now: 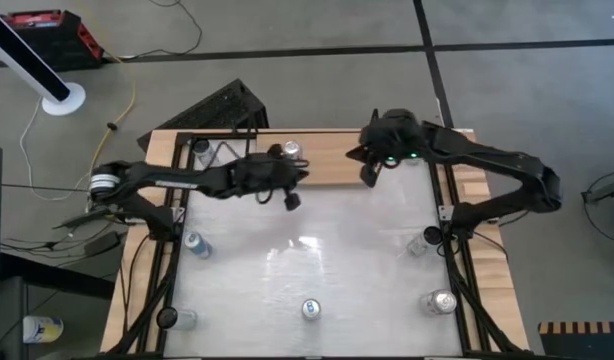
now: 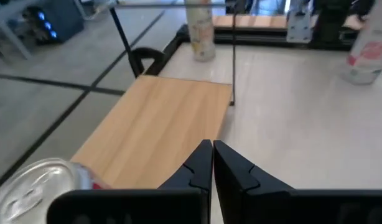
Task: Place canned beverage on shelf
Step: Put the left silver soda can on the shelf
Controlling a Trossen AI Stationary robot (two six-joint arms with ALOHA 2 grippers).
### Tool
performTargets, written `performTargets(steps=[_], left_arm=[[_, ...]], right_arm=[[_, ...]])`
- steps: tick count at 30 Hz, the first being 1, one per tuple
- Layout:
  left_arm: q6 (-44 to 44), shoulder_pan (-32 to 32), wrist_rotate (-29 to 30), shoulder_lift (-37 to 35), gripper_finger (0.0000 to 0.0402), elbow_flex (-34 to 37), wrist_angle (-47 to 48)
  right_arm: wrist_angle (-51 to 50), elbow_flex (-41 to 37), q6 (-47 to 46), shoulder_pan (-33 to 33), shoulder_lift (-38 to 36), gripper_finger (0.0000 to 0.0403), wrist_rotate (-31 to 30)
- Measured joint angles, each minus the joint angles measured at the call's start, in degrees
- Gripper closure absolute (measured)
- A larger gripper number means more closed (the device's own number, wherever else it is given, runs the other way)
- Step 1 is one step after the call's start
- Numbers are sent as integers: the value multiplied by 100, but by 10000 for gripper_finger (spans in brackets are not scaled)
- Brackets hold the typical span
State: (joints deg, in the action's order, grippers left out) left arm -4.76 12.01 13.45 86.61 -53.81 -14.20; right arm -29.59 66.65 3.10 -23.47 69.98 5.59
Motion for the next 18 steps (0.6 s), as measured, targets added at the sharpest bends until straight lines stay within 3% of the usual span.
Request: performTargets(steps=[9, 18], left_arm=[[91, 112, 638, 1109, 401, -1189, 911], [340, 172, 1446, 1283, 401, -1511, 1528]], right_arm=[[292, -932, -4, -282, -887, 377, -15], [345, -1014, -5, -331, -1034, 374, -11]])
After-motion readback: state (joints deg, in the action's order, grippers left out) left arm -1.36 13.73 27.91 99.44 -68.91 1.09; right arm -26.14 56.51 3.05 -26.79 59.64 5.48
